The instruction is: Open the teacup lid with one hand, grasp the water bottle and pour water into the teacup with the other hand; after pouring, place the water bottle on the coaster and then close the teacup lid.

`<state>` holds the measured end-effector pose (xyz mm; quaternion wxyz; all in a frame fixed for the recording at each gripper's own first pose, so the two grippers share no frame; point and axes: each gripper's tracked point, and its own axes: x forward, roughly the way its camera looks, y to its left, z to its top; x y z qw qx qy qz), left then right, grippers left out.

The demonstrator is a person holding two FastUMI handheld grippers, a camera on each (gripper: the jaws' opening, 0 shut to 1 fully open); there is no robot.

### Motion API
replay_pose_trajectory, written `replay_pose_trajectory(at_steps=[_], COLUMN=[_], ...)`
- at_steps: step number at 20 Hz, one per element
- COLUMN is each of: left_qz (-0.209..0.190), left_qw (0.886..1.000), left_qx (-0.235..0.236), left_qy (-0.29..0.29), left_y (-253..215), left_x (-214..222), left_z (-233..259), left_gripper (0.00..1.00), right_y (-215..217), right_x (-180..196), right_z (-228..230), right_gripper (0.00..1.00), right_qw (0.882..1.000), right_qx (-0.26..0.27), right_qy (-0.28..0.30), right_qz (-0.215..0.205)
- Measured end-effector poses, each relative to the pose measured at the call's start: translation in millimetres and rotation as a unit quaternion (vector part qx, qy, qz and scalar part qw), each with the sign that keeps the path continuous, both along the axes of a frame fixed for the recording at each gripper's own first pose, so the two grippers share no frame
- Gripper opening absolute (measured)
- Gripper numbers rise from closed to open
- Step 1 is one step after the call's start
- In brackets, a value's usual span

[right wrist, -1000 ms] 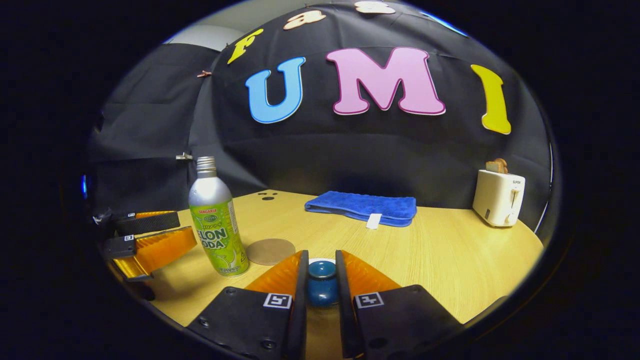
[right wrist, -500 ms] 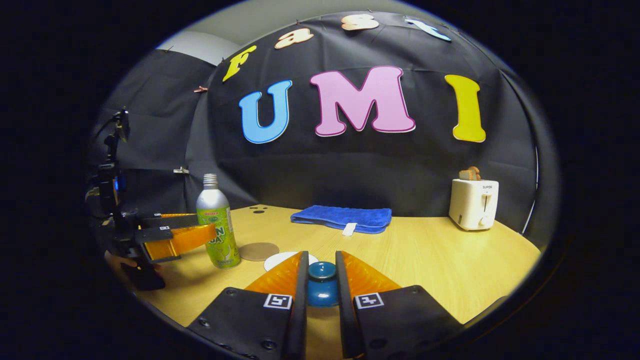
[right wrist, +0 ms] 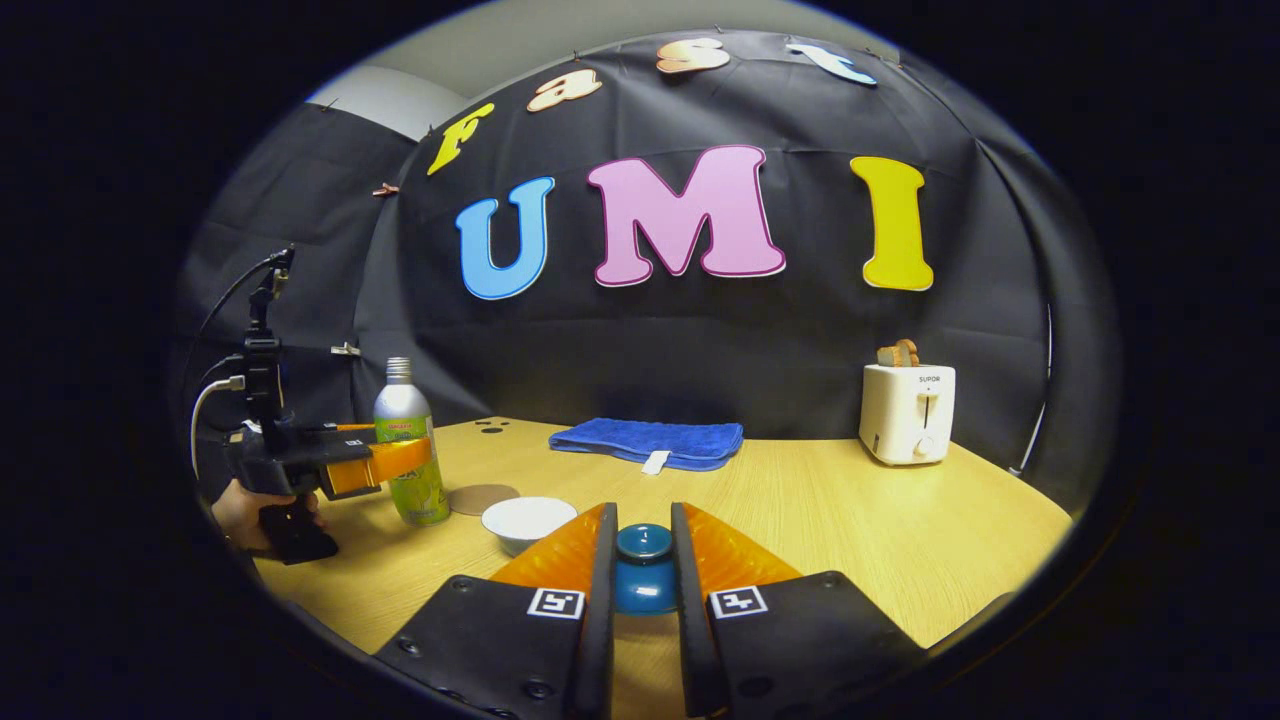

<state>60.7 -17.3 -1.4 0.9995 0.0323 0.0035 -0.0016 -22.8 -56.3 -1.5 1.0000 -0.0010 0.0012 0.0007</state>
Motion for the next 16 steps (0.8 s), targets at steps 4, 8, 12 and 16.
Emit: replay_pose_trajectory(at_steps=[4,8,12,16], left_qz=[0.013,0.012,-0.028,-0.017], left_qw=[0.991,0.95,0.901,0.829], left_qx=[0.134,0.312,0.43,0.558], left_qy=[0.015,0.027,0.058,0.047], left_y=[5,-3,-26,-31], left_x=[-6,-6,-6,2], left_z=[6,11,-9,5], left_gripper=[0.8,0.8,0.79,0.79], right_y=[-4,-3,-10,-24], right_x=[-1,-1,-3,-6], right_z=[1,1,1,2], right_gripper=[0.31,0.31,0.31,0.31], right_qw=[1.0,1.0,1.0,1.0], right_qx=[0.0,0.0,0.0,0.0], right_qy=[0.0,0.0,0.0,-0.001], right_qz=[-0.002,0.001,-0.001,-0.015])
